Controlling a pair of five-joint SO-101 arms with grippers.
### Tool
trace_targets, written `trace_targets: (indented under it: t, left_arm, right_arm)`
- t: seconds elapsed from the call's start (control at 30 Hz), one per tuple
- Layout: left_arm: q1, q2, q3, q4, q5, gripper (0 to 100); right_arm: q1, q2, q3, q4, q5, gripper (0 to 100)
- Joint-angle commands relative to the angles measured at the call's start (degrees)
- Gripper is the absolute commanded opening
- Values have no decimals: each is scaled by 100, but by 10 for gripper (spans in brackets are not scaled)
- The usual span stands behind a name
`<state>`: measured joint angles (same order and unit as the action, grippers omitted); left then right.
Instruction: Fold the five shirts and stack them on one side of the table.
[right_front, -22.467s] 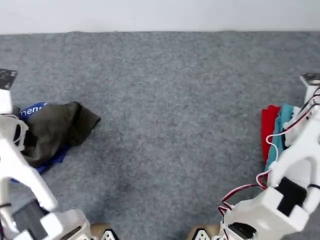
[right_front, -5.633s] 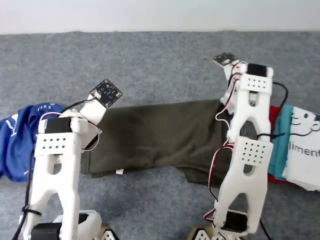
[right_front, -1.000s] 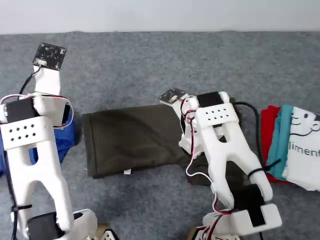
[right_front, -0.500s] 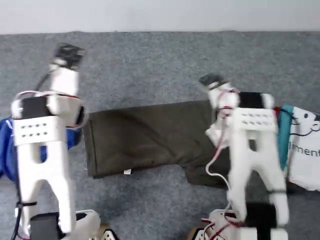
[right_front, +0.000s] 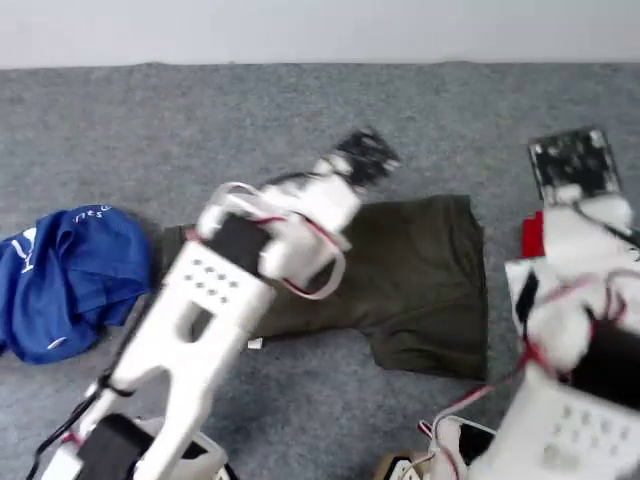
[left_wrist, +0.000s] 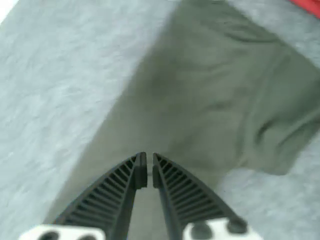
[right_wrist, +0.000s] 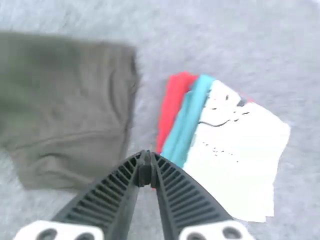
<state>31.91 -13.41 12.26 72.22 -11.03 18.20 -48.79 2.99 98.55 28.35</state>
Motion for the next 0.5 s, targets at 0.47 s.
trace_targets:
  t: [0.47]
  left_arm:
    - [2207,1978,-57,-1064,246,16]
  right_arm:
    - [602,-1429,-237,40,53,9]
